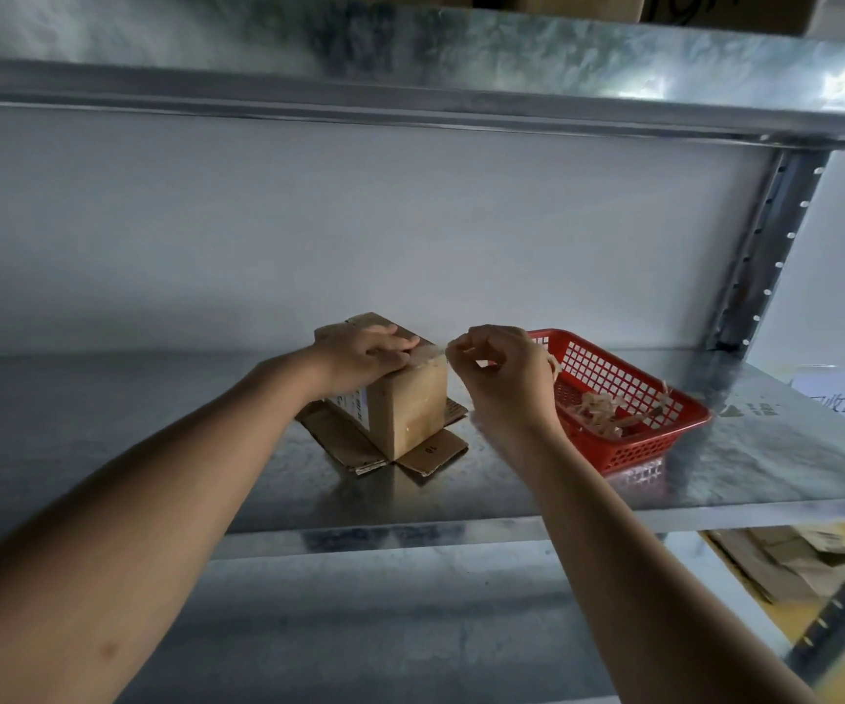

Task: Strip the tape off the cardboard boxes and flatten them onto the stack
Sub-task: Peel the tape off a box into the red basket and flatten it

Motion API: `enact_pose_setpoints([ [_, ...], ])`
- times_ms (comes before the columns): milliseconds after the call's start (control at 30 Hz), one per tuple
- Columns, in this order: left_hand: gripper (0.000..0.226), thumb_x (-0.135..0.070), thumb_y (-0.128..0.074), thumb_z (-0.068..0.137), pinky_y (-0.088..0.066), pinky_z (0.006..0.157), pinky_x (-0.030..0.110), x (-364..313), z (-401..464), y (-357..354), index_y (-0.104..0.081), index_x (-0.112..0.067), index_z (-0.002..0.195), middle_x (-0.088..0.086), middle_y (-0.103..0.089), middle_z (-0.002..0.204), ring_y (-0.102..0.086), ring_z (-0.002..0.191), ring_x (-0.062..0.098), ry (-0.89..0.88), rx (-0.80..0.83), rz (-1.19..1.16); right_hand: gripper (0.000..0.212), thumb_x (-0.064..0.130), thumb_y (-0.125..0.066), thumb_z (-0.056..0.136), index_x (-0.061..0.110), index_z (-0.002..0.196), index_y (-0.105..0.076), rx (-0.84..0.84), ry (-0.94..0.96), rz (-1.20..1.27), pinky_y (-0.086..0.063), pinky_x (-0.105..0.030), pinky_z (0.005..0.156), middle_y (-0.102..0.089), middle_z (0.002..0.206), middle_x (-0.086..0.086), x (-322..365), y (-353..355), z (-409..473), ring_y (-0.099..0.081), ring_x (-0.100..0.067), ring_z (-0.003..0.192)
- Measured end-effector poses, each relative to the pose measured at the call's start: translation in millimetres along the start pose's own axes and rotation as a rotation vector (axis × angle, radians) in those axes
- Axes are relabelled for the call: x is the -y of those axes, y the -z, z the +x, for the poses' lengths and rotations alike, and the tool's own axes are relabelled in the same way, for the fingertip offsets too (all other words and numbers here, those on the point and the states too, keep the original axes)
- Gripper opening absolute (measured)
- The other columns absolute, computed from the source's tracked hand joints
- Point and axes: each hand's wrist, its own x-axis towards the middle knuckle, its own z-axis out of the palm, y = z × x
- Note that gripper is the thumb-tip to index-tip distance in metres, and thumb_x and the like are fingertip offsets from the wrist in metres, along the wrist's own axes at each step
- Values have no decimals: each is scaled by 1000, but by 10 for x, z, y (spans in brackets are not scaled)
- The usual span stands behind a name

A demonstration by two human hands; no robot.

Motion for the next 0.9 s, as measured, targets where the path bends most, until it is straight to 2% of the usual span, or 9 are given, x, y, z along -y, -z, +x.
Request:
enact_pose_setpoints([
  [67, 53, -75, -45, 93, -4, 128, 46, -14, -36, -6, -53, -56, 142, -15, -25, 169, -12, 159, 20, 20, 10, -47, 8, 37, -78, 90, 31, 94, -79, 78, -22, -21, -46, -31, 100, -58, 135, 12, 20, -43, 47, -53, 1, 119],
  [133, 71, -87, -43, 75, -4, 129, 50, -22, -66, -7, -53, -59, 140, -17, -25, 168, -10, 159, 21, 21, 12, -94, 11, 39, -77, 91, 30, 97, -80, 131, -37, -36, -41, -30, 98, -55, 134, 13, 38, -69, 92, -50, -4, 124],
  [200, 69, -85, -42, 77, -6, 129, 47, -44, -81, -12, -52, -59, 140, -17, -24, 168, -11, 159, 18, 19, 4, -124, 12, 32, -74, 95, 23, 99, -80, 149, -24, -66, -54, -35, 91, -67, 114, 11, 35, -98, 132, -66, -9, 104],
  [300, 46, -70, -46, 98, -8, 128, 40, -67, -85, -18, -53, -55, 141, -17, -22, 169, -14, 158, 15, 33, 14, -171, 16, 24, -66, 101, 18, 104, -80, 218, -15, -145, -58, -42, 82, -76, 98, 2, 30, -158, 169, -72, -16, 85],
  [433, 44, -64, -46, 101, -6, 126, 41, -102, -128, 29, -52, -54, 144, -19, -19, 169, -10, 158, 16, 42, 60, -173, 17, 19, -64, 101, 19, 102, -81, 217, 67, -267, -55, -35, 75, -76, 86, -2, 13, -233, 234, -71, -19, 77],
  [567, 46, -63, -46, 102, -9, 125, 38, -147, -149, 63, -50, -50, 146, -17, -19, 170, -11, 158, 16, 38, 57, -134, 13, 17, -70, 96, 20, 97, -83, 194, 160, -316, -57, -32, 71, -77, 83, 3, -28, -265, 288, -69, -12, 73],
  [700, 48, -64, -46, 101, -10, 125, 39, -168, -157, 76, -50, -49, 147, -16, -18, 170, -12, 159, 19, 41, 64, -99, 13, 22, -73, 94, 16, 86, -81, 192, 209, -446, -59, -42, 68, -75, 79, -4, -32, -285, 350, -69, -21, 73],
  [800, 50, -63, -45, 102, -12, 124, 38, -188, -161, 81, -50, -45, 148, -12, -19, 171, -13, 159, 21, 41, 63, -76, 10, 20, -71, 95, 11, 95, -77, 207, 177, -578, -61, -44, 69, -74, 89, -12, 14, -296, 359, -71, -30, 81],
  [900, 49, -62, -47, 102, -11, 125, 39, -180, -165, 83, -51, -45, 147, -13, -19, 171, -12, 159, 20, 36, 68, -77, 33, 30, -67, 101, 6, 124, -69, 225, 160, -639, -62, -43, 79, -65, 122, -17, 57, -286, 319, -70, -33, 100],
])
